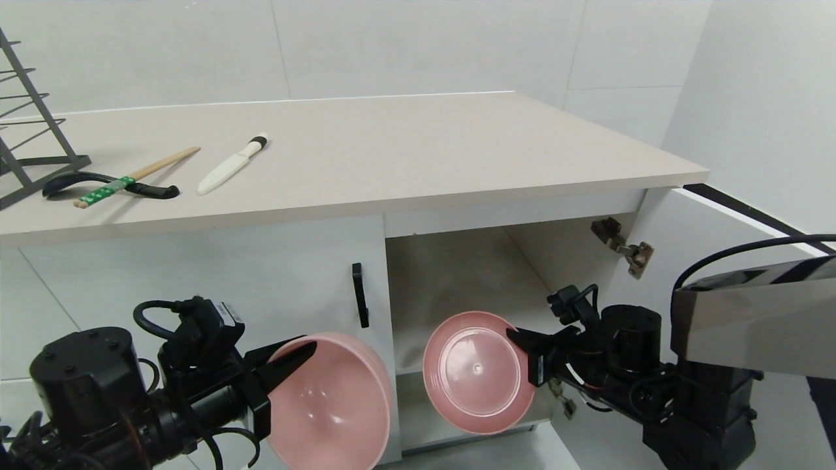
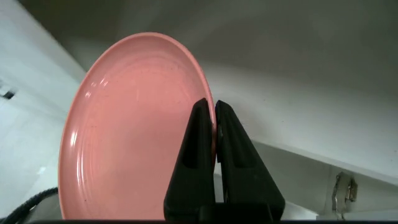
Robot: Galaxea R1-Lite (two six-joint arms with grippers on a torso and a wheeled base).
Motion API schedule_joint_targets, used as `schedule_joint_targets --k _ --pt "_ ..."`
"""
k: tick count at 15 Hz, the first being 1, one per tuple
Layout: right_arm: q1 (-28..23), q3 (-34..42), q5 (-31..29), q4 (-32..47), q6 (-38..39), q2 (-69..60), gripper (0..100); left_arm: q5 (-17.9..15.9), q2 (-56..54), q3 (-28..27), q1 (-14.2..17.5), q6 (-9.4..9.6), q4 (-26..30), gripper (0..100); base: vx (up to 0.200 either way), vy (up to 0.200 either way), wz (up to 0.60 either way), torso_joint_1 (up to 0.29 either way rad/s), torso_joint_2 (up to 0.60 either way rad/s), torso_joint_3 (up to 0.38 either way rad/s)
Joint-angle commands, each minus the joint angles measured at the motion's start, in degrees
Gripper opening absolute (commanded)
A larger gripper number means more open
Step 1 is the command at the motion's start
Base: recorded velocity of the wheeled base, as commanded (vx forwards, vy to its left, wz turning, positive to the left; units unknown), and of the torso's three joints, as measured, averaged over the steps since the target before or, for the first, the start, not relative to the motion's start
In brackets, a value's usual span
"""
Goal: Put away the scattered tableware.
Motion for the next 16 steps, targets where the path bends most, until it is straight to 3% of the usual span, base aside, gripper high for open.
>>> schedule_joint_targets --k 1,11,14,16 --pt "-0.04 -1.88 0.01 -0.06 0.33 2.23 0 -0.01 -0.39 -0.06 0.05 0.02 -0.06 0 0.000 0.000 0.00 0.000 0.00 0.000" --pt "-0.66 -17.08 -4.12 -0.06 6.04 12.33 0 -0.01 -0.65 0.02 -0.39 -0.07 -0.06 0 0.000 0.000 0.00 0.000 0.00 0.000" --pt "-0.66 -18.58 -4.12 -0.06 6.57 12.95 0 -0.01 -0.83 0.02 -0.39 -0.07 -0.06 0 0.200 0.000 0.00 0.001 0.00 0.001" --pt "-0.75 -18.40 -4.12 -0.06 6.74 12.95 0 -0.10 -1.09 0.02 -0.48 0.02 -0.06 0 0.000 0.000 0.00 0.000 0.00 0.000"
